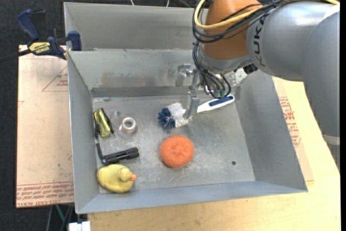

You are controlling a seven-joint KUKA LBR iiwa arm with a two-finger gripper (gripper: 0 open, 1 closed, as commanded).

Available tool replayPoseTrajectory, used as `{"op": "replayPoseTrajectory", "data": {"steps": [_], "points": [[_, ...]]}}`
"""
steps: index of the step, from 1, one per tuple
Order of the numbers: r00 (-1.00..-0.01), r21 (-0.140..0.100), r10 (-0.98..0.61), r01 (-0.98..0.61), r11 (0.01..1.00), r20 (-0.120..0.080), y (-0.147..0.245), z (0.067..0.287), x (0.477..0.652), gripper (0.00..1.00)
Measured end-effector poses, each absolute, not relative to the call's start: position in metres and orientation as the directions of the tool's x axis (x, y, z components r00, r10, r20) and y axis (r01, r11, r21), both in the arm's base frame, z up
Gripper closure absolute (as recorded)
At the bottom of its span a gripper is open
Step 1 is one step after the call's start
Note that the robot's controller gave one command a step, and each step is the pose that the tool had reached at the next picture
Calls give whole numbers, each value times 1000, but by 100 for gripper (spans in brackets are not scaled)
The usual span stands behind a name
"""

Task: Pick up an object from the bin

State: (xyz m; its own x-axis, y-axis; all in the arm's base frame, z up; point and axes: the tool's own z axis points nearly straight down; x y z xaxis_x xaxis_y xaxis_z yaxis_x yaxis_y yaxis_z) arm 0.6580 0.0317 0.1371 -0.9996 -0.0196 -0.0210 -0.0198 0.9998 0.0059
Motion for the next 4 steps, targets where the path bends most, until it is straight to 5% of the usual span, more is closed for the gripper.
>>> {"op": "replayPoseTrajectory", "data": {"steps": [1,2,3,4], "points": [[-999,4,46,46,999,4,33,74,652,0],[-996,5,-90,-90,996,-24,39,71,653,0],[-999,7,43,43,999,-1,35,75,653,100],[-999,7,43,43,999,-1,34,75,653,100]]}}
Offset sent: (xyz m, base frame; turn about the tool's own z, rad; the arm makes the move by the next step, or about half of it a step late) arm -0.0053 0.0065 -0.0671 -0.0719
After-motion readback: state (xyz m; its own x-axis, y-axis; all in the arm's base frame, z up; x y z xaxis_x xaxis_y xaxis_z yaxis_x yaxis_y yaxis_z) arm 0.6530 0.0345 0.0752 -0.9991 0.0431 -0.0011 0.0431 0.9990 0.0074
